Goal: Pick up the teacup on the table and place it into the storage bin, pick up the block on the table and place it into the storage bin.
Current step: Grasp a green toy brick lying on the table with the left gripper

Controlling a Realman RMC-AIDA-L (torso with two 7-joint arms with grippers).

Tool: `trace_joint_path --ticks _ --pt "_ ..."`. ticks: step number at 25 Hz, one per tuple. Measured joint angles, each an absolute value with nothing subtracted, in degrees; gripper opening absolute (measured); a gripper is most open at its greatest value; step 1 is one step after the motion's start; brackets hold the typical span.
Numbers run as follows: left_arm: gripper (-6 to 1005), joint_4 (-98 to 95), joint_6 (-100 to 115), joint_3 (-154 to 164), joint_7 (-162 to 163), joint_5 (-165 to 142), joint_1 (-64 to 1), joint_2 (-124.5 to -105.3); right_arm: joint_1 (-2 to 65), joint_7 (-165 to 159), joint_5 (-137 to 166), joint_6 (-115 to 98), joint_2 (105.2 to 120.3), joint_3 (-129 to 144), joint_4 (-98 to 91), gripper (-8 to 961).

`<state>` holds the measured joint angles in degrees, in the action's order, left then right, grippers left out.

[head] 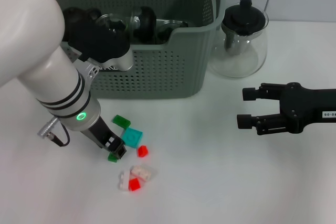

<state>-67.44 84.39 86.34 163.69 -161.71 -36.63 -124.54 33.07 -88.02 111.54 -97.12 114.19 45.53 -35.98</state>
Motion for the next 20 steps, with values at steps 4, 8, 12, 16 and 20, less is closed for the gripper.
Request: trace_joint_path --ticks 4,8,12,16,20 --pt "451 -66.9 83.6 86.6 164.1 -161.8 -36.7 -124.54 33.0 -88.0 111.5 -97.1 114.15 45.5 -35.9 945" --pt "450 -66.7 83.5 86.8 164.2 -161.7 -36.7 -124.54 32.8 -88.0 111.5 -97.2 114.08 45.4 -35.9 945" --pt "449 -66.7 83.5 86.9 164.2 -161.7 -36.7 -124.59 32.7 -87.8 111.5 -97.2 114.08 45.4 -35.9 944" --pt "449 -66.7 83.5 86.9 164.3 -161.7 -36.7 -124.62 32.7 -87.8 111.5 -97.2 114.04 45.3 -35.9 944" --pt "448 -67.2 83.5 86.9 164.4 -161.7 -36.6 -124.63 32.7 -87.8 111.5 -97.2 113.94 45.3 -35.8 944"
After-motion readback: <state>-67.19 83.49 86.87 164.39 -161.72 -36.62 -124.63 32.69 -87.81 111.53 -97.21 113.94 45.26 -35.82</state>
